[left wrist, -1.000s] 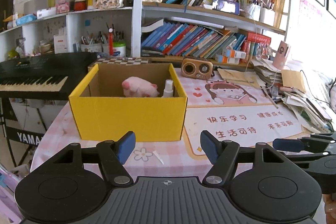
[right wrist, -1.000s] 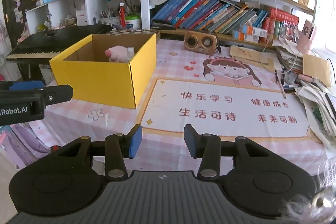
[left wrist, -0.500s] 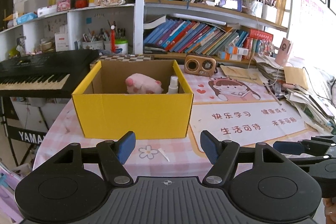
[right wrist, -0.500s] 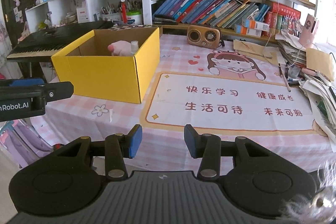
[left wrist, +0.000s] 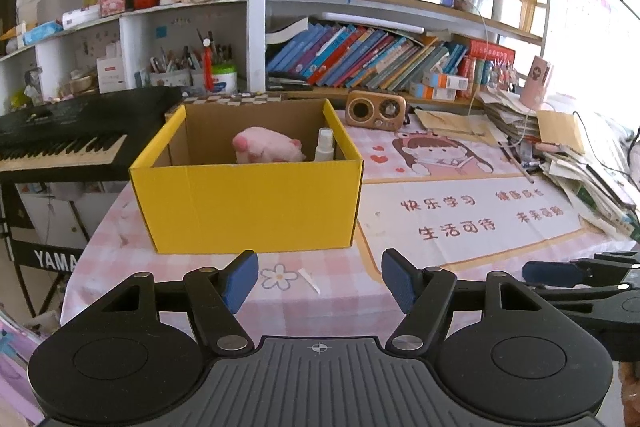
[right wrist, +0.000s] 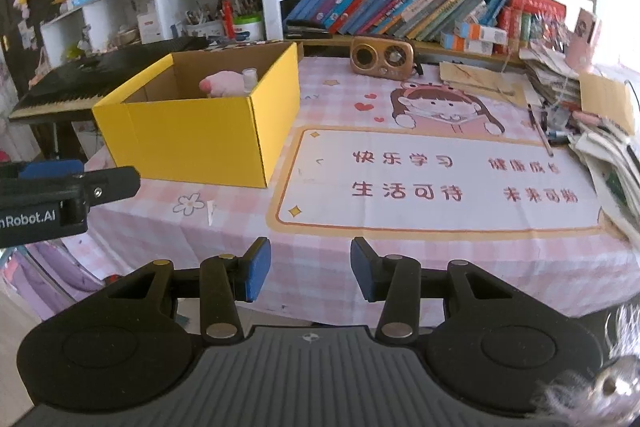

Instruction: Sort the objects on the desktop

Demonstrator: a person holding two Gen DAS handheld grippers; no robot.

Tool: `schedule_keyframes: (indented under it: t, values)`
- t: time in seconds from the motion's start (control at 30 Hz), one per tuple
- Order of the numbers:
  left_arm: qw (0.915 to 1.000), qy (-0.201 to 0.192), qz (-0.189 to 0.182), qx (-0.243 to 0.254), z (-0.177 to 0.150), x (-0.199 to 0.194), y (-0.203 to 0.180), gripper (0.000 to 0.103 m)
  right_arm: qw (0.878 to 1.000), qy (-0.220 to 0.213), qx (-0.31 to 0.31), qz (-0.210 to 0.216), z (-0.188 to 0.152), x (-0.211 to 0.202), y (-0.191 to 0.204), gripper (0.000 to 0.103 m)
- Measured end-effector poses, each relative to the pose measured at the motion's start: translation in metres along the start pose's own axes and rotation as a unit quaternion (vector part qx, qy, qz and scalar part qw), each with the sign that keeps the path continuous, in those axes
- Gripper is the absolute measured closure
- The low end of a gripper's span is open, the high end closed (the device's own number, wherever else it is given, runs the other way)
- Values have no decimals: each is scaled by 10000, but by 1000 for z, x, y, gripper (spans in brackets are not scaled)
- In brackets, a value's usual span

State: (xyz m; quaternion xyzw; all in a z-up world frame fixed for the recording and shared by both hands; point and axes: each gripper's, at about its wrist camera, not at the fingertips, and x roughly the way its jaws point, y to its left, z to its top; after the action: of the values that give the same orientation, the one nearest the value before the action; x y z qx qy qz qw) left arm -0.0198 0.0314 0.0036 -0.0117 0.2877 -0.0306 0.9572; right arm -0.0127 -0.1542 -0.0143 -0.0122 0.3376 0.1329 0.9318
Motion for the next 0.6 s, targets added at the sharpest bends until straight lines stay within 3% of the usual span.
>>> schedule_keyframes:
  t: [0.5,0.6]
  values:
    - [9997,146,186,-75,-5,-1,5,33,9987,23,104,-493,-14,-6,-14,61]
    - [9997,175,167,-44,-5,-2,4,23,9987,-16,142,-481,-17,-11,-15,61]
